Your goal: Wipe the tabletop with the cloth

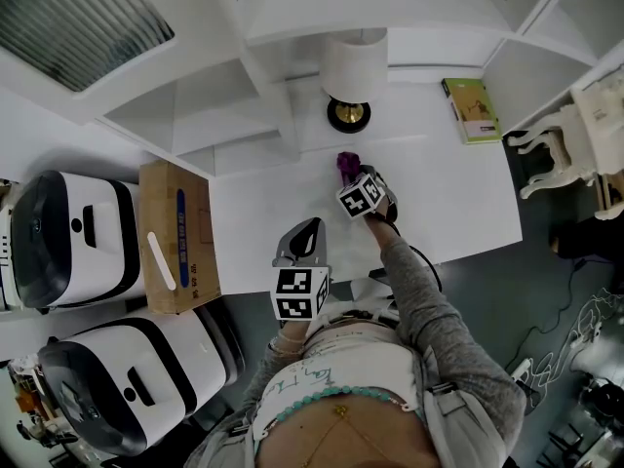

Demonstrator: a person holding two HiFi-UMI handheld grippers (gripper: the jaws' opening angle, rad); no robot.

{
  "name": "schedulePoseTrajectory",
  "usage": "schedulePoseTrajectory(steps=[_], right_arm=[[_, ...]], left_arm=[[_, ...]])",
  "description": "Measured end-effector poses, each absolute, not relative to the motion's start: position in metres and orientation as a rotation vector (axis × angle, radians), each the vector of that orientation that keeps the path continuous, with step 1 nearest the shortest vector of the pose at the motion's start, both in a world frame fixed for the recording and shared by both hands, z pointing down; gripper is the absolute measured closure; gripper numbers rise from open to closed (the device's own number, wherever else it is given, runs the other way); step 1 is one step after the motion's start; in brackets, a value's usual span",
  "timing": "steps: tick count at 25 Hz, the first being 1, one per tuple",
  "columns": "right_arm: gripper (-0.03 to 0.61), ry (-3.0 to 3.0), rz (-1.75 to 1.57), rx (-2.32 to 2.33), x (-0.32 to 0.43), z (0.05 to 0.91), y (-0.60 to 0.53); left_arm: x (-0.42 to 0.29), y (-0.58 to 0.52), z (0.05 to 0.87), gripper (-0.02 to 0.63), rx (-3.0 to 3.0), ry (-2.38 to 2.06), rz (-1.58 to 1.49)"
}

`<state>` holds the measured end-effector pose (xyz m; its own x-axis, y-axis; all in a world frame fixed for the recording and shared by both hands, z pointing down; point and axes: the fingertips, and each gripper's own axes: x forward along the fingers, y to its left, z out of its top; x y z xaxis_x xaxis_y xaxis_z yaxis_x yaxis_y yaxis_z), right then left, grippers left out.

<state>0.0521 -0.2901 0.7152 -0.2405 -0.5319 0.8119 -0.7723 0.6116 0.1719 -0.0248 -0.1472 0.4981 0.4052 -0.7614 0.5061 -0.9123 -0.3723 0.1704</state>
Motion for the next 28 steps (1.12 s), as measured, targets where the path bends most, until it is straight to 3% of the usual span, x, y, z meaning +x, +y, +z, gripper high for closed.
schedulePoseTrajectory(steps=[28], right_arm=[[0.505, -1.936, 0.305, 1.007, 0.121, 0.714, -0.295]], left_arm=[[0.048, -0.145, 0.499, 0.609, 2.214, -1.465, 0.487]])
